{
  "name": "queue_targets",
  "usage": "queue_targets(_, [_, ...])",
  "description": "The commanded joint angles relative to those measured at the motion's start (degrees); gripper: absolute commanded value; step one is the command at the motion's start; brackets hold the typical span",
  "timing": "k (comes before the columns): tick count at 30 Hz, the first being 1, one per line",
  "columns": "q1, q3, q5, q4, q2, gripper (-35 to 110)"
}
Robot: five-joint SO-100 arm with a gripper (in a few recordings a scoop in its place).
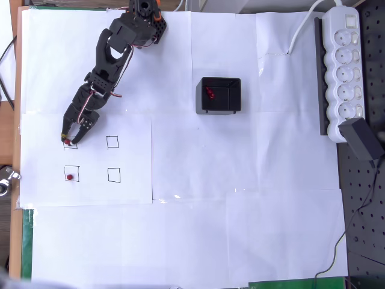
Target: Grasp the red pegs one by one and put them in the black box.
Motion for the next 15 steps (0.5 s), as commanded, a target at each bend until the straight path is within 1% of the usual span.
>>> queue_targets(1, [0.7,2.8,0.7,2.3,-0.7,0])
queue_targets(2, [0.5,3.0,1.8,5.6,-2.0,0])
queue_targets(4, [0.4,4.0,6.2,17.8,-6.1,0])
queue_targets(6, [0.2,5.9,13.6,36.3,-11.4,0])
queue_targets(8, [-0.3,6.9,20.9,51.7,-17.1,0])
queue_targets(9, [-1.0,7.3,22.5,58.4,-20.0,0])
queue_targets(11, [-3.9,9.7,22.0,71.7,-26.1,0])
queue_targets(12, [-6.2,11.7,20.0,78.9,-29.3,0])
queue_targets(15, [-14.7,23.5,10.1,102.7,-35.7,0])
